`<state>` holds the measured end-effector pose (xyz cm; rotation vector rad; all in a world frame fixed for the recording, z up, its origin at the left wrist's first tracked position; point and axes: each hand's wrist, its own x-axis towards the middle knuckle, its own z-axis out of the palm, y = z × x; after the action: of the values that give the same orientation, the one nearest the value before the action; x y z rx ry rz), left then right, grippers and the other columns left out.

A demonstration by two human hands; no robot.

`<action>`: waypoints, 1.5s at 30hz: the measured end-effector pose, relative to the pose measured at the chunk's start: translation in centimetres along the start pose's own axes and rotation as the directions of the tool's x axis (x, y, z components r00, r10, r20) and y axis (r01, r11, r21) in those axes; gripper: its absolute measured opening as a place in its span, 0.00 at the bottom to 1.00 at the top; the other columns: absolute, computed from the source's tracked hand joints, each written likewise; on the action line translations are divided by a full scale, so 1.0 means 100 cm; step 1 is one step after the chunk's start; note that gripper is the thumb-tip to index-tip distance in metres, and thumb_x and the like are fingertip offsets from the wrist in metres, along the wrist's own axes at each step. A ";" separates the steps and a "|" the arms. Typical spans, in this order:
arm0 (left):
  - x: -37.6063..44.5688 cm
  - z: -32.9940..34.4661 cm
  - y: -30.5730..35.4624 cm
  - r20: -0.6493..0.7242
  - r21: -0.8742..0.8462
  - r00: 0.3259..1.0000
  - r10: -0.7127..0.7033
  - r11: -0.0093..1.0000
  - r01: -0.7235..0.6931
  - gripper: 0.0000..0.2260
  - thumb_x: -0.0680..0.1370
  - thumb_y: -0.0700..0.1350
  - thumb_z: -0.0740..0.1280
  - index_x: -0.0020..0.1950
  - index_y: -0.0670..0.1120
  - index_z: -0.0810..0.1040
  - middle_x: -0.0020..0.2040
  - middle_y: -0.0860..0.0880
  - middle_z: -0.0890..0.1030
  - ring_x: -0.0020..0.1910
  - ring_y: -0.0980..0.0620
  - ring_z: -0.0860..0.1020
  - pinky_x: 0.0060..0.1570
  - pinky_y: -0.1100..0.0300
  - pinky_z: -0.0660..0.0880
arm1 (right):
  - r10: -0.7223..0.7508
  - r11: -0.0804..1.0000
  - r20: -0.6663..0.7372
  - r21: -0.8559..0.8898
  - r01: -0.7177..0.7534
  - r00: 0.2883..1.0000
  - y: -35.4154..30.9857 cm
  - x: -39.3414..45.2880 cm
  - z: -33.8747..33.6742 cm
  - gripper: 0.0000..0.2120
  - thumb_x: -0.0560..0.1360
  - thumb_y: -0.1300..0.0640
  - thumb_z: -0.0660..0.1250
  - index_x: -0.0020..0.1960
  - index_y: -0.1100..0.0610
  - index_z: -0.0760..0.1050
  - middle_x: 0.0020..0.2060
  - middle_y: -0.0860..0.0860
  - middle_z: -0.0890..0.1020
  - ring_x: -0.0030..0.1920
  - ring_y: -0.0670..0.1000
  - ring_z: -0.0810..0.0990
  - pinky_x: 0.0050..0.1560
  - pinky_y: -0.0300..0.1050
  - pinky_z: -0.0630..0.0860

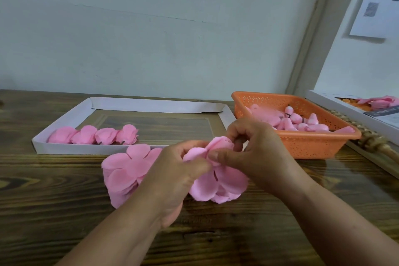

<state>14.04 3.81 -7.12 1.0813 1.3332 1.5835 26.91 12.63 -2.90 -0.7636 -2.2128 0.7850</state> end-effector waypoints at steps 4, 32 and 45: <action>-0.001 0.001 -0.002 -0.039 0.007 0.999 -0.017 1.000 0.018 0.10 0.75 0.36 0.69 0.53 0.47 0.83 0.45 0.43 0.85 0.42 0.44 0.81 0.40 0.52 0.75 | -0.007 1.000 0.066 0.016 0.006 0.998 -0.001 0.001 0.000 0.13 0.62 0.50 0.77 0.37 0.56 0.75 0.26 0.46 0.75 0.26 0.40 0.71 0.25 0.34 0.70; -0.004 0.004 0.001 -0.134 -0.110 0.989 -0.066 0.993 0.052 0.05 0.73 0.40 0.70 0.47 0.42 0.84 0.46 0.40 0.85 0.48 0.34 0.81 0.49 0.42 0.76 | -0.133 0.903 0.221 0.429 0.026 0.966 0.021 -0.004 0.002 0.06 0.72 0.69 0.69 0.46 0.61 0.80 0.38 0.57 0.84 0.36 0.50 0.82 0.34 0.40 0.77; -0.004 0.001 0.004 -0.017 -0.231 0.981 -0.192 0.956 0.183 0.07 0.72 0.41 0.68 0.45 0.42 0.85 0.44 0.38 0.83 0.41 0.43 0.75 0.37 0.52 0.68 | -0.107 0.868 0.224 0.497 -0.019 0.969 0.037 -0.002 -0.005 0.11 0.66 0.57 0.72 0.48 0.56 0.82 0.37 0.55 0.84 0.36 0.49 0.82 0.33 0.38 0.76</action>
<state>14.27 3.42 -6.79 0.7646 1.2054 1.5776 28.49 15.00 -5.32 -0.3706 -2.0797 1.4184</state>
